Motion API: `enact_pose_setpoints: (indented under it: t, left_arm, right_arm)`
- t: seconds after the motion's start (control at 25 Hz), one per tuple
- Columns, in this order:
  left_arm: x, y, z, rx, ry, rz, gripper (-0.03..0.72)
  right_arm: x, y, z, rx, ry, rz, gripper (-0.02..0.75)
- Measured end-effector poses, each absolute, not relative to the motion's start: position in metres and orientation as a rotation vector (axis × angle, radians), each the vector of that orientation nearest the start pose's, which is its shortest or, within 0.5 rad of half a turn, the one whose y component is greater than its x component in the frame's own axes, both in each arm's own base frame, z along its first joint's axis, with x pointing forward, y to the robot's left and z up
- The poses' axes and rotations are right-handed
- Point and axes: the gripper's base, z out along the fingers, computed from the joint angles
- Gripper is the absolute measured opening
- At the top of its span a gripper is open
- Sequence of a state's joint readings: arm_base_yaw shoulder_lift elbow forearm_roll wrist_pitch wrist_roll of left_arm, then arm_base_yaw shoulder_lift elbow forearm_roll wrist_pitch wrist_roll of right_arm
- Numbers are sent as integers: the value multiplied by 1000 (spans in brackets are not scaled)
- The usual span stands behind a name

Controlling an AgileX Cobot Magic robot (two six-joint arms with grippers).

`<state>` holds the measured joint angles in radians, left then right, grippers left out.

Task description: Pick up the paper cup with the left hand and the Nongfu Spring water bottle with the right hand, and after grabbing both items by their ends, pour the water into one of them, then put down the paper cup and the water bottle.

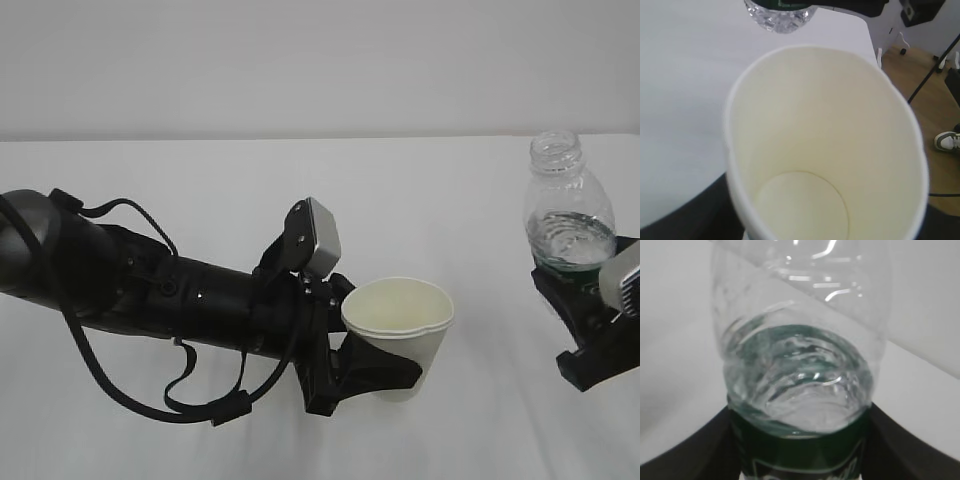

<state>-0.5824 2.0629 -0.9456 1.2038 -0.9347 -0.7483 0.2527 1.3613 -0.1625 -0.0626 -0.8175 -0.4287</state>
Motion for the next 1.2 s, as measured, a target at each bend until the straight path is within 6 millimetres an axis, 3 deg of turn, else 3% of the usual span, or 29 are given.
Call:
enact_pose_setpoints:
  t: [0.68,0.92,1.2]
  left_arm:
    - [273,-262,118,1290,1703,-1053,456]
    - [262,-275,119,1345,1668,-1077,456]
    - [260,-276,119,1363,1664,-1076,456]
  right_arm:
    - [191,53,169,-897,1606,-304,458]
    - [191,53,169,-964,1572,-361,458]
    - [191,53,169,-1038,1530,-424,458]
